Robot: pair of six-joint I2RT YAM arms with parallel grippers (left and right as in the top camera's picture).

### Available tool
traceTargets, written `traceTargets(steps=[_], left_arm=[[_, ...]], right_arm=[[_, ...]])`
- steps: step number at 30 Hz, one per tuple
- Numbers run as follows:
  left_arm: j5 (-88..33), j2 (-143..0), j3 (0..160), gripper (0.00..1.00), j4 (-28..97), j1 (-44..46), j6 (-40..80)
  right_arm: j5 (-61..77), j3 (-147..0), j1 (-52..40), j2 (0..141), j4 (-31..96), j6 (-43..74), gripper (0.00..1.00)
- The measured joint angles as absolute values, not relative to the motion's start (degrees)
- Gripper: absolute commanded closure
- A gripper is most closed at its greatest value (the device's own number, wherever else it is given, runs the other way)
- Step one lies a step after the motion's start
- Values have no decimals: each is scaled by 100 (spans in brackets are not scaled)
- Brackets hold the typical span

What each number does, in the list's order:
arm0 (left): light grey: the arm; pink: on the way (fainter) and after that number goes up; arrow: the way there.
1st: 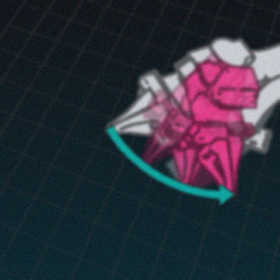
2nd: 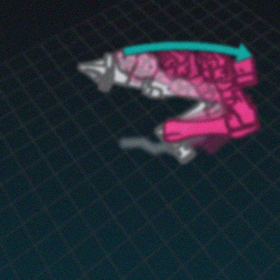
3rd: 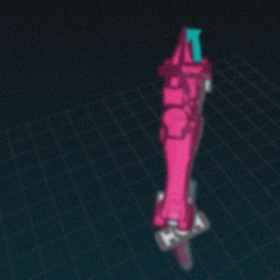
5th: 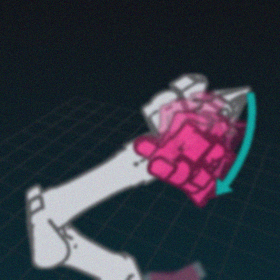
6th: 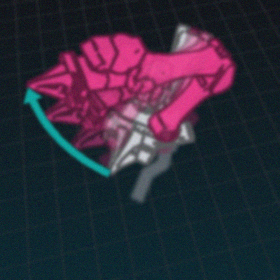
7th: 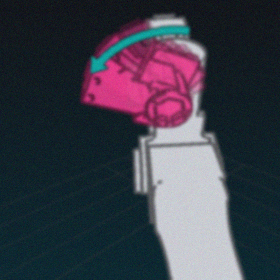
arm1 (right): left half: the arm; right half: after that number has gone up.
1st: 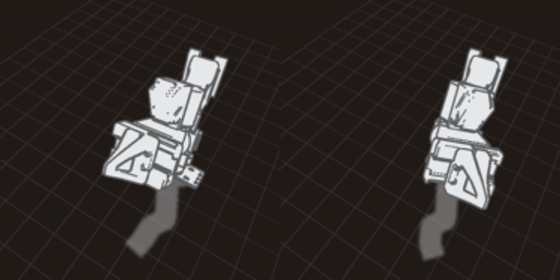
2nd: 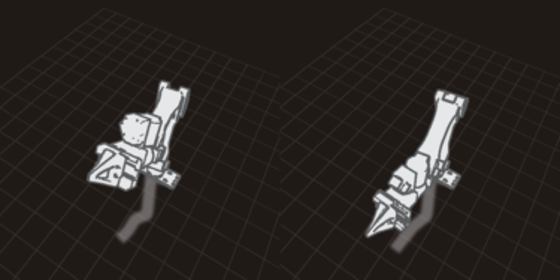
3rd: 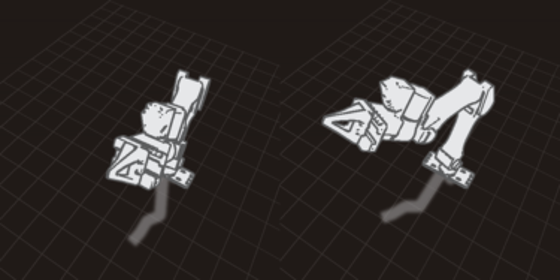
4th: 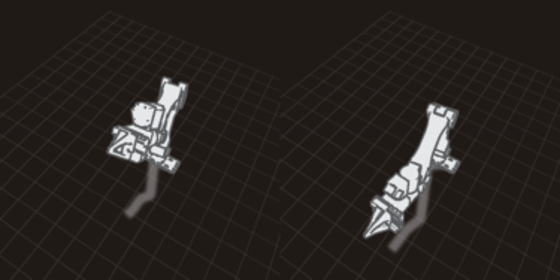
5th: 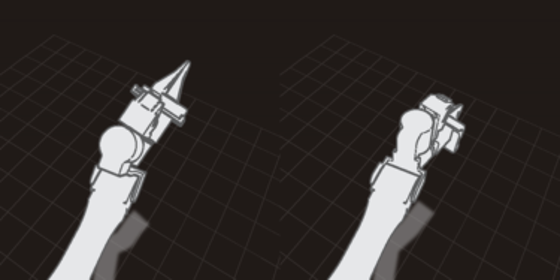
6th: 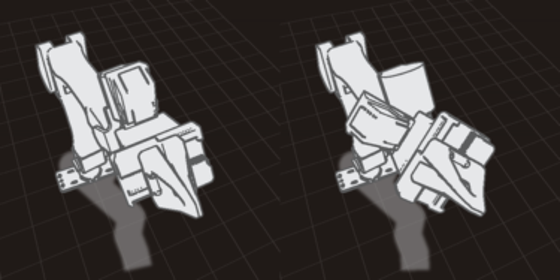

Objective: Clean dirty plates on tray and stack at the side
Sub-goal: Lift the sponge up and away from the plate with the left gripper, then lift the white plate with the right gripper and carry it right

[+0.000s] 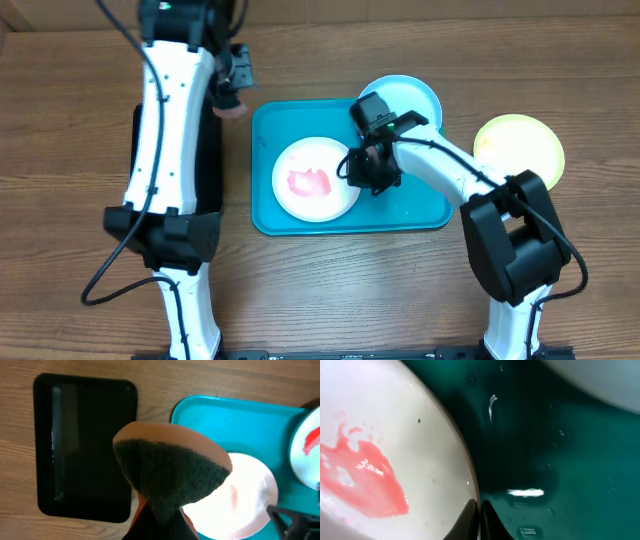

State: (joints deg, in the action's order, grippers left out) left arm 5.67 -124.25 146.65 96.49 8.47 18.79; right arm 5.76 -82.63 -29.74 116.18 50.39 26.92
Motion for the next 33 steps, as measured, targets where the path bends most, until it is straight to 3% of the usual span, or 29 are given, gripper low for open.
traceTargets(steps=[6,20,27,33], left_arm=[[427,-12355,14665,96,9668,517,1758],[364,-12355,14665,96,9668,440,1603],[362,-12355,14665,96,9668,440,1601],[364,-12355,14665,96,9668,440,1601]], right_arm=[[-1164,-8792,-3813,11089,5638,2674,96],[-6740,-9072,-5813,10881,5857,2497,96],[-8219,-9074,-6086,10881,5857,2473,96],[-8543,-9072,-6134,10881,5857,2460,96]])
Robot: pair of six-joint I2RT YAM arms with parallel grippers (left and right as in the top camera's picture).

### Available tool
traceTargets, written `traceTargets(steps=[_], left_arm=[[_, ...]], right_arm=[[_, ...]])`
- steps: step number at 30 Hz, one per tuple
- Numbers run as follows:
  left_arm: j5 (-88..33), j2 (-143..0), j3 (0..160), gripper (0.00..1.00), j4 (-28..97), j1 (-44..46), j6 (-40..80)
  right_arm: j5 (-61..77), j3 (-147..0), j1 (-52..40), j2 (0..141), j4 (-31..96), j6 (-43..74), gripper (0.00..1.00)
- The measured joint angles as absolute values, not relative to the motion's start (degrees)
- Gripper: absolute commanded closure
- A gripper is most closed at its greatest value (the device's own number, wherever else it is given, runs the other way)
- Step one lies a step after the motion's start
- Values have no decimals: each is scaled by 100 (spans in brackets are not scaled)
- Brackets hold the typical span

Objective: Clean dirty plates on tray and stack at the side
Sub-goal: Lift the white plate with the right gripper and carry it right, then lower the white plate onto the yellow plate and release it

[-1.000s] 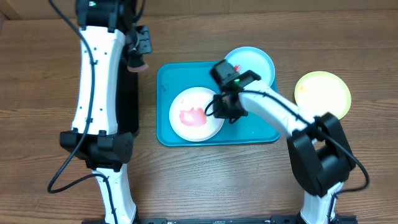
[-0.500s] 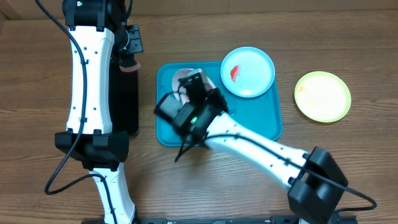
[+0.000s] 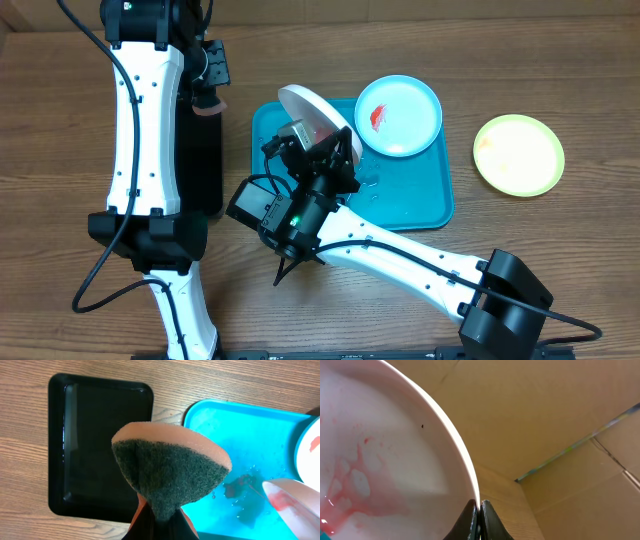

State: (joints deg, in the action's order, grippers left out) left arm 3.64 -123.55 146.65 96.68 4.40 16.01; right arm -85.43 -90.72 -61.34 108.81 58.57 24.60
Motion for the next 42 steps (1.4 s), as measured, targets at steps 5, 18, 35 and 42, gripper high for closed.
traceTargets(steps=[5,18,35,42], left_arm=[[362,-12355,14665,96,9668,440,1599],[362,-12355,14665,96,9668,440,1588],[360,-12355,14665,96,9668,440,1588],[360,-12355,14665,96,9668,440,1588]], right_arm=[[-8187,-9074,-6132,10881,5948,2460,96],[-3540,-9100,-4550,10388,5920,2580,96],[86,-9236,1081,9520,6278,2528,96],[169,-8737,2237,9911,6014,2528,96]])
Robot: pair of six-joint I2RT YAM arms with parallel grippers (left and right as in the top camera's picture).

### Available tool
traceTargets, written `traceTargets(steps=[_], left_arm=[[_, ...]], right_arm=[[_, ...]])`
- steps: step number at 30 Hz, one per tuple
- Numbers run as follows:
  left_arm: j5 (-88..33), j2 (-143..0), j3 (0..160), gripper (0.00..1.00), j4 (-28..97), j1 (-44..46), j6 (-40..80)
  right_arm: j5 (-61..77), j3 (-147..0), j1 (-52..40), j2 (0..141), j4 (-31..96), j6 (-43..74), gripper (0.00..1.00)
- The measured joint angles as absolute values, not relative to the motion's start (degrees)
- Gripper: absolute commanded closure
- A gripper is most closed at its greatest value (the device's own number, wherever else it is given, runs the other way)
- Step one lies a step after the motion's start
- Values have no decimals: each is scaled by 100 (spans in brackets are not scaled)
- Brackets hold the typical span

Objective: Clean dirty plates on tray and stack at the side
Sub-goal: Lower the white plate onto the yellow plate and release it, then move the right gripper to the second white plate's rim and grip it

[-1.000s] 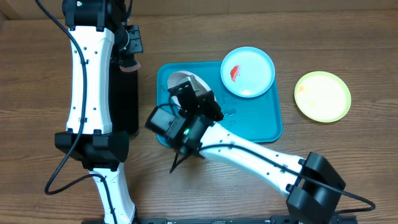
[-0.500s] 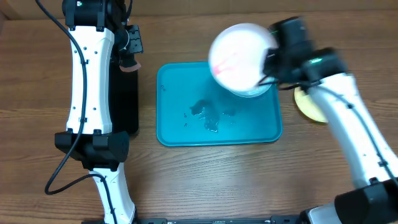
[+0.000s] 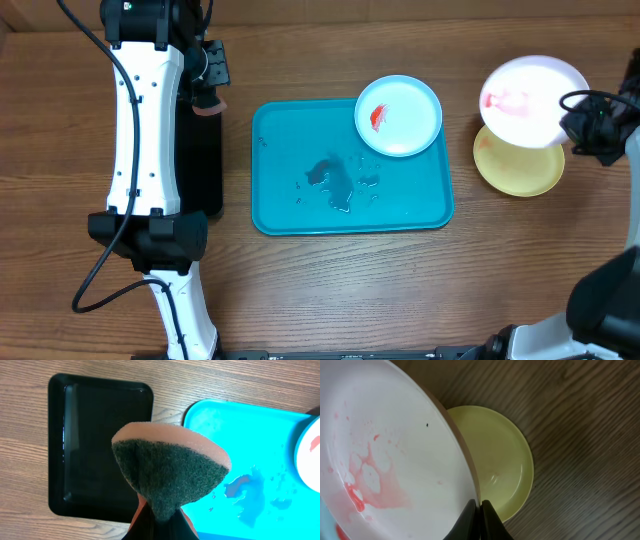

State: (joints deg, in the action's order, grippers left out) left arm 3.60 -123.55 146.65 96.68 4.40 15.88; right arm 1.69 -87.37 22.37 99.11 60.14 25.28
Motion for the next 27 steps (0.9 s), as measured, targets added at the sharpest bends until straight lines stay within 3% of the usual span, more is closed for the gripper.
traceTargets(steps=[11,14,27], left_arm=[[360,-12355,14665,96,9668,440,1588],[360,-12355,14665,96,9668,440,1588],[362,-12355,14665,96,9668,440,1588]], right_arm=[[-25,-8396,2438,10604,5966,2526,95],[-60,-8377,2440,10604,5959,2565,66],[609,-8571,2224,10606,6445,2086,50]])
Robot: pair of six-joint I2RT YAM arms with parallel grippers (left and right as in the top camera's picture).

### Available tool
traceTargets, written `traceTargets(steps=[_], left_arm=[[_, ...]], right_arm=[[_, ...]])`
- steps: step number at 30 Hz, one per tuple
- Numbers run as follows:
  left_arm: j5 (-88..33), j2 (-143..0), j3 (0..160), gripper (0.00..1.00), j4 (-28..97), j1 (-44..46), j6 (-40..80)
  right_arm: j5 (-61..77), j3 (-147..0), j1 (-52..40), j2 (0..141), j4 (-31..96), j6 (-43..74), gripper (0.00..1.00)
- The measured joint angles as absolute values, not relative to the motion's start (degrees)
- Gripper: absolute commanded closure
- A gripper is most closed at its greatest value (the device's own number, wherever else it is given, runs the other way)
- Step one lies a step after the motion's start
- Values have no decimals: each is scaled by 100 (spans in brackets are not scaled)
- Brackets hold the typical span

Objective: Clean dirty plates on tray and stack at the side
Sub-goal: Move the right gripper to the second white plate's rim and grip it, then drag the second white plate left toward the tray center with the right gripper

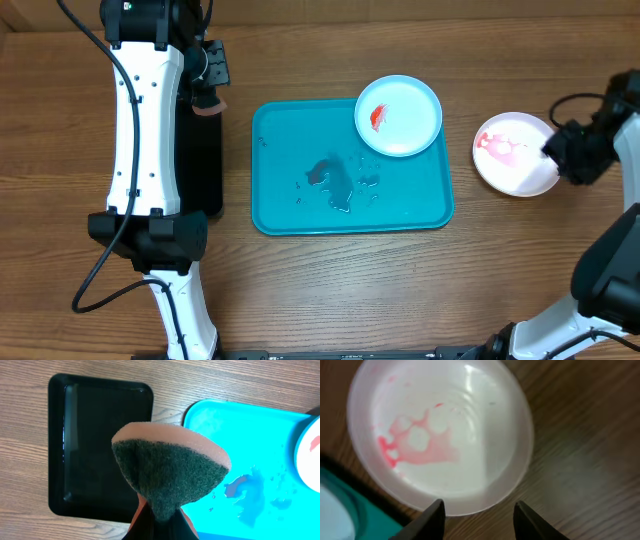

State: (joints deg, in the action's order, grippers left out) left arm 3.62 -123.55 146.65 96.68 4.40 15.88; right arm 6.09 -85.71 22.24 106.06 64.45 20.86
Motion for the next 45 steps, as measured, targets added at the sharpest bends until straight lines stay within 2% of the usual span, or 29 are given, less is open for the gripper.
traceTargets(steps=[4,8,13,19,28,45], left_arm=[[360,-12355,14665,96,9668,440,1588],[360,-12355,14665,96,9668,440,1588],[360,-12355,14665,96,9668,440,1588],[360,-12355,14665,96,9668,440,1588],[360,-12355,14665,96,9668,440,1588],[360,-12355,14665,96,9668,440,1588]], right_arm=[[904,-8938,1444,10606,6237,1815,44],[1015,-8976,353,10621,5586,1922,44],[711,-8984,-508,10847,5251,2703,54],[384,-8984,-716,11522,5251,3433,62],[268,-8982,-716,11966,5203,3682,73],[78,-8982,-1125,12173,5242,3535,74]])
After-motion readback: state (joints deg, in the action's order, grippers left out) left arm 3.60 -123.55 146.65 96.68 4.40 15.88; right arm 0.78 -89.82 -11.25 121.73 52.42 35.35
